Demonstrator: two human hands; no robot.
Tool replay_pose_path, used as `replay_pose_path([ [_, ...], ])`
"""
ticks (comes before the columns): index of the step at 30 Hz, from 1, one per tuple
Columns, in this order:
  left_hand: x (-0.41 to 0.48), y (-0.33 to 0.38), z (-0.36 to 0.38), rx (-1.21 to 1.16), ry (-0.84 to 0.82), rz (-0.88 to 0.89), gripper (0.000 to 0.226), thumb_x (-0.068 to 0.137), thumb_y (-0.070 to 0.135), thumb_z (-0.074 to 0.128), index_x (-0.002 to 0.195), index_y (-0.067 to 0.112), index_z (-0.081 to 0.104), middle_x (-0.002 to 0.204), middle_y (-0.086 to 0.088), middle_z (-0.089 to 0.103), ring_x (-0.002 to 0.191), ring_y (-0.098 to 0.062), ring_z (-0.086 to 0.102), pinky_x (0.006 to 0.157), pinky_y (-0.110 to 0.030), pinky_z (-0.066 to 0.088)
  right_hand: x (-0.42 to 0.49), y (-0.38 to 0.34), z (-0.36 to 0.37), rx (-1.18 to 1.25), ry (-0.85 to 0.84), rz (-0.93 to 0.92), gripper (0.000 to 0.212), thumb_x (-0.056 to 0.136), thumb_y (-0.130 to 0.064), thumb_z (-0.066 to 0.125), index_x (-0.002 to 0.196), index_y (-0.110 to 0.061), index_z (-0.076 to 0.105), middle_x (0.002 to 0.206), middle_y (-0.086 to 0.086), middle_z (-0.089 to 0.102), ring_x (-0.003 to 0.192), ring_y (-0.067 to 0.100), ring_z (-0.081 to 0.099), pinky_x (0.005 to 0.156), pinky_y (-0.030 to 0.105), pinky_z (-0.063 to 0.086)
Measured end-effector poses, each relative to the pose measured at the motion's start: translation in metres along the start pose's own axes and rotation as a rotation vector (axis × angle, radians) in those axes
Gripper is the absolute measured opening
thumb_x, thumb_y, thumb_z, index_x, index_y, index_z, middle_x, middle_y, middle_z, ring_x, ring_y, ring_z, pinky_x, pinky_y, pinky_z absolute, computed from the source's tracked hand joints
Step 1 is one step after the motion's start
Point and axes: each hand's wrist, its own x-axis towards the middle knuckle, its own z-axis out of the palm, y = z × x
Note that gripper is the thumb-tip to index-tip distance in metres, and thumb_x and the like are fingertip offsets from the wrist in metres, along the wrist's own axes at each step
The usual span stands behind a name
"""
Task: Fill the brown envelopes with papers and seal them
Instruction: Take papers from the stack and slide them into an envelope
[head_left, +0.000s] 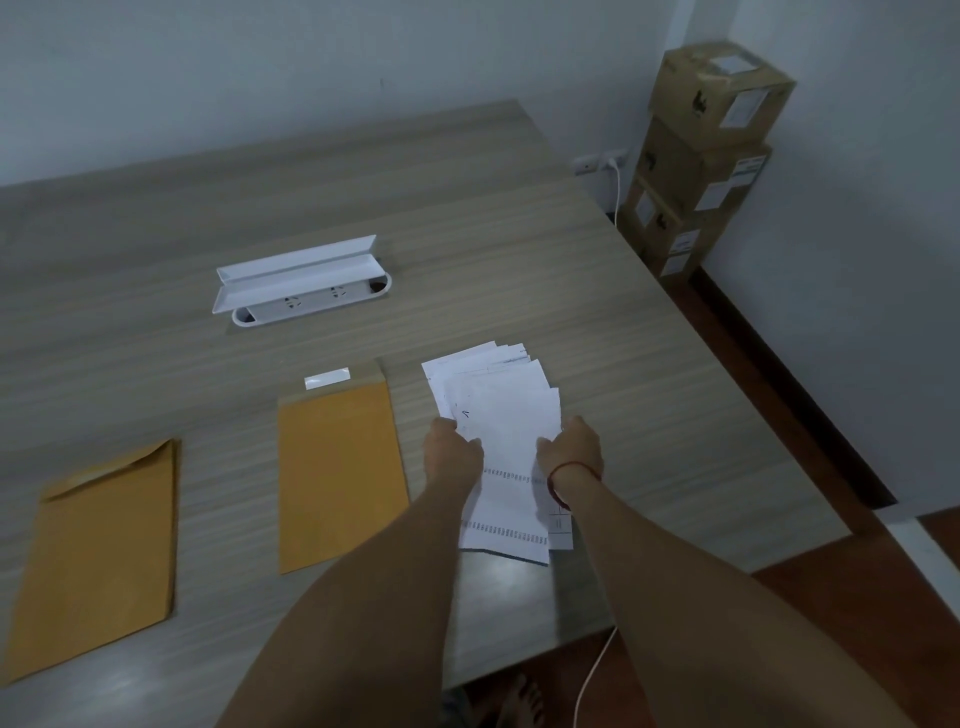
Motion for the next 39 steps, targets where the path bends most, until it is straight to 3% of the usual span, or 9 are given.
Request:
replay_pose_path([
  [4, -0.002, 0.003, 0.0, -0.008, 0.017, 0.025, 0.041, 0.086, 0.01, 0.064, 0.125, 0.007, 0.048, 0.124, -0.01, 0.057, 0.105, -0.027, 0.061, 0.079, -0.033, 0.054, -0.004, 0.0, 0.0, 0.045, 0.034, 0.021, 0.036, 0.086, -0.018, 0.068, 0.117, -0.006, 0.055, 0.123, 0.014, 0.06, 0.112, 0.034, 0.06, 0.091, 0.04, 0.051],
  [7, -0.003, 0.003, 0.0, 0.008, 0.053, 0.052, 0.035, 0.083, 0.011, 0.066, 0.115, 0.008, 0.053, 0.117, -0.009, 0.059, 0.102, -0.026, 0.061, 0.084, -0.04, 0.056, -0.006, -0.002, -0.003, 0.01, 0.084, 0.014, 0.028, 0.085, -0.021, 0.07, 0.109, -0.01, 0.063, 0.12, 0.012, 0.059, 0.111, 0.032, 0.06, 0.086, 0.039, 0.051],
  [14, -0.002, -0.003, 0.0, -0.137, 0.043, 0.012, 0.029, 0.09, 0.006, 0.057, 0.119, 0.008, 0.055, 0.111, -0.008, 0.064, 0.091, -0.025, 0.066, 0.081, -0.038, 0.057, -0.005, 0.011, -0.004, 0.085, 0.011, -0.036, 0.024, 0.091, -0.008, 0.057, 0.114, -0.004, 0.06, 0.119, 0.014, 0.063, 0.105, 0.033, 0.062, 0.087, 0.036, 0.05],
  [20, -0.003, -0.006, 0.007, -0.004, -0.004, 0.084, 0.031, 0.088, 0.016, 0.06, 0.114, 0.0, 0.063, 0.113, -0.015, 0.067, 0.104, -0.031, 0.064, 0.091, -0.043, 0.055, -0.01, 0.009, 0.0, 0.006, -0.006, -0.074, 0.023, 0.089, -0.016, 0.061, 0.109, -0.005, 0.061, 0.115, 0.013, 0.066, 0.106, 0.033, 0.063, 0.087, 0.035, 0.05],
  [23, -0.003, -0.008, 0.01, 0.027, -0.021, 0.108, 0.027, 0.086, 0.016, 0.062, 0.11, 0.003, 0.066, 0.11, -0.013, 0.068, 0.101, -0.029, 0.066, 0.089, -0.04, 0.056, -0.011, 0.005, 0.0, -0.052, 0.037, -0.079, 0.023, 0.087, -0.019, 0.063, 0.107, -0.009, 0.063, 0.114, 0.01, 0.067, 0.106, 0.031, 0.063, 0.086, 0.033, 0.049],
  [28, -0.009, -0.003, 0.0, -0.011, 0.02, 0.123, 0.034, 0.086, 0.008, 0.064, 0.119, 0.004, 0.063, 0.121, -0.006, 0.063, 0.108, -0.026, 0.062, 0.094, -0.039, 0.053, -0.013, 0.004, -0.005, -0.054, 0.085, -0.11, 0.035, 0.087, -0.016, 0.066, 0.119, -0.009, 0.054, 0.123, 0.011, 0.059, 0.113, 0.032, 0.059, 0.093, 0.038, 0.047],
  [32, -0.009, -0.004, -0.002, 0.011, -0.015, 0.147, 0.019, 0.084, 0.007, 0.065, 0.102, 0.002, 0.07, 0.101, -0.009, 0.072, 0.088, -0.023, 0.068, 0.079, -0.033, 0.057, -0.013, 0.005, -0.002, -0.074, 0.024, -0.143, 0.043, 0.089, -0.017, 0.065, 0.128, -0.01, 0.05, 0.126, 0.012, 0.06, 0.114, 0.032, 0.059, 0.095, 0.038, 0.048],
  [39, -0.011, -0.005, -0.003, -0.025, -0.001, 0.137, 0.016, 0.083, 0.007, 0.066, 0.098, 0.004, 0.069, 0.088, 0.0, 0.068, 0.077, -0.018, 0.065, 0.069, -0.029, 0.057, -0.013, 0.008, 0.0, 0.054, 0.038, -0.094, 0.034, 0.086, -0.01, 0.068, 0.116, -0.007, 0.053, 0.118, 0.012, 0.063, 0.106, 0.03, 0.063, 0.087, 0.036, 0.051],
])
